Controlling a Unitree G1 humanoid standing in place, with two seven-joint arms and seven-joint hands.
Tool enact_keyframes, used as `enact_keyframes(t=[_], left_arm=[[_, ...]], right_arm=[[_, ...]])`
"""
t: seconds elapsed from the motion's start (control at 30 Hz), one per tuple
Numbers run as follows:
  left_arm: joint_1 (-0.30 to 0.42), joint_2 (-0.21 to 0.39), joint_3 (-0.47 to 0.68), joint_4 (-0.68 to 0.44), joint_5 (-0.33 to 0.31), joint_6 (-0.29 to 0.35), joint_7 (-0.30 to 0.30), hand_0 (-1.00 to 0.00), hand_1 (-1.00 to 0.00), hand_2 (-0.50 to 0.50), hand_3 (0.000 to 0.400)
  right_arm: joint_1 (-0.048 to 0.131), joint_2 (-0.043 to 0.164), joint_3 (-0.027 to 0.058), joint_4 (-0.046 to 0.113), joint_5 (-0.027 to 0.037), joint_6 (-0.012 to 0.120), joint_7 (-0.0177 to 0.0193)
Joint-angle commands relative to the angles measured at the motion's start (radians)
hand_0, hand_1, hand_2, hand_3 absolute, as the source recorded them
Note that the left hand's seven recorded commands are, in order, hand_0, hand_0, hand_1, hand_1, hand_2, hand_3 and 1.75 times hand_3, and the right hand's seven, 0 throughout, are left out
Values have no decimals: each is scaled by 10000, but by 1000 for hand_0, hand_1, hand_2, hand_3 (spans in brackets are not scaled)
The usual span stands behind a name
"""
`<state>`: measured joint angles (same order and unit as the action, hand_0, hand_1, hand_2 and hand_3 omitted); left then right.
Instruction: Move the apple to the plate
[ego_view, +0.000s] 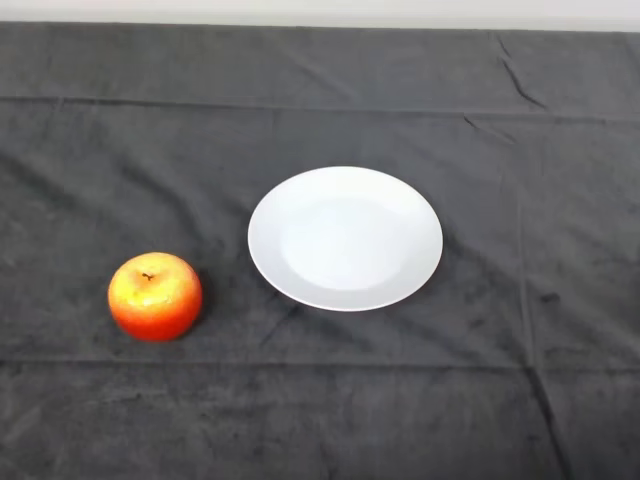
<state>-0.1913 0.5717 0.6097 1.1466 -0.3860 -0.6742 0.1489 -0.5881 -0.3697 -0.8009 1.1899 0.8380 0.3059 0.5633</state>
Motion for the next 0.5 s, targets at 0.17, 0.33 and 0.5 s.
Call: enact_keyframes(t=[0.17, 0.33, 0.5], left_arm=[[-207, 659, 240, 227, 203, 52, -239, 0, 0, 0, 0], [-130, 687, 160, 174, 293, -9, -407, 0, 0, 0, 0], [-168, 670, -46, 143, 530, -91, -443, 0, 0, 0, 0]], right_arm=[[-46, -254, -197, 207, -46, -93, 78], [-46, -254, -198, 206, -47, -93, 77], [-45, -253, -198, 204, -48, -93, 76]])
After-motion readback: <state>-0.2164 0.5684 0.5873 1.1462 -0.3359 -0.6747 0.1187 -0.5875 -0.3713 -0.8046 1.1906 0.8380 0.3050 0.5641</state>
